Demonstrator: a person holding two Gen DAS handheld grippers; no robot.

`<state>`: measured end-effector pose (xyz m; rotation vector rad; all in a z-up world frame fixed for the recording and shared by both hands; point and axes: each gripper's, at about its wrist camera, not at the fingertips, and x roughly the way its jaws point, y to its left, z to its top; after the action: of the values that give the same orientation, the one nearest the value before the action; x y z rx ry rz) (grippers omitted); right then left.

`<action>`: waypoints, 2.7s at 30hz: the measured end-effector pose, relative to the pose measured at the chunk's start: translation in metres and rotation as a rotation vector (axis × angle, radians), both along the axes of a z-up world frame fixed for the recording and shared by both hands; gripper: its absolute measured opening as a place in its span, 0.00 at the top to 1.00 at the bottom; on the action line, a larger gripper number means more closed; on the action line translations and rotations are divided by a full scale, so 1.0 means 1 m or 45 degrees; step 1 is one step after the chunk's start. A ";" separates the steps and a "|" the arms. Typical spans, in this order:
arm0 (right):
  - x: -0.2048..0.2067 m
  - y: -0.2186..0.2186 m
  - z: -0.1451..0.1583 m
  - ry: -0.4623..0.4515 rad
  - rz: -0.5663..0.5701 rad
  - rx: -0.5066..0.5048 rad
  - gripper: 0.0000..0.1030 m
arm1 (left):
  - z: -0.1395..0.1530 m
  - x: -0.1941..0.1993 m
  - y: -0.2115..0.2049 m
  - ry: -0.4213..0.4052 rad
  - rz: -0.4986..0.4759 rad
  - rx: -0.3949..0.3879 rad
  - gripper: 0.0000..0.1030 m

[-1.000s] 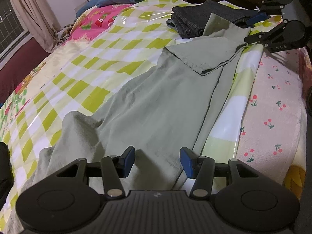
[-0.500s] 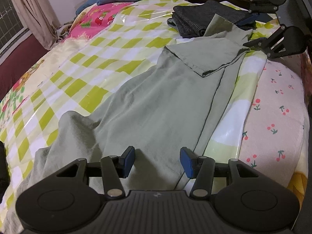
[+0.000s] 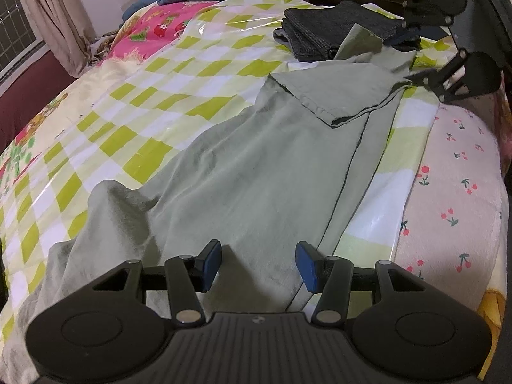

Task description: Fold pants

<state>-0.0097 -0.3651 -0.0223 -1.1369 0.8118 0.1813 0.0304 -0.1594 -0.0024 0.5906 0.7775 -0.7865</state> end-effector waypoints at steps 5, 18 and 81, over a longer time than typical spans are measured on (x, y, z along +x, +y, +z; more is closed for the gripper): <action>0.012 0.007 0.000 -0.011 0.082 0.032 0.56 | 0.000 0.001 -0.002 0.005 0.004 0.000 0.37; 0.028 0.002 0.025 -0.021 -0.083 0.336 0.60 | 0.000 0.001 -0.005 0.009 0.000 -0.002 0.37; 0.066 -0.165 0.029 0.030 -1.326 1.760 0.50 | -0.003 0.000 0.001 0.001 0.001 0.058 0.26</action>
<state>0.0564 -0.5303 0.0071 0.6253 0.9253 -0.1323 0.0308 -0.1588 -0.0054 0.6308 0.7982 -0.7701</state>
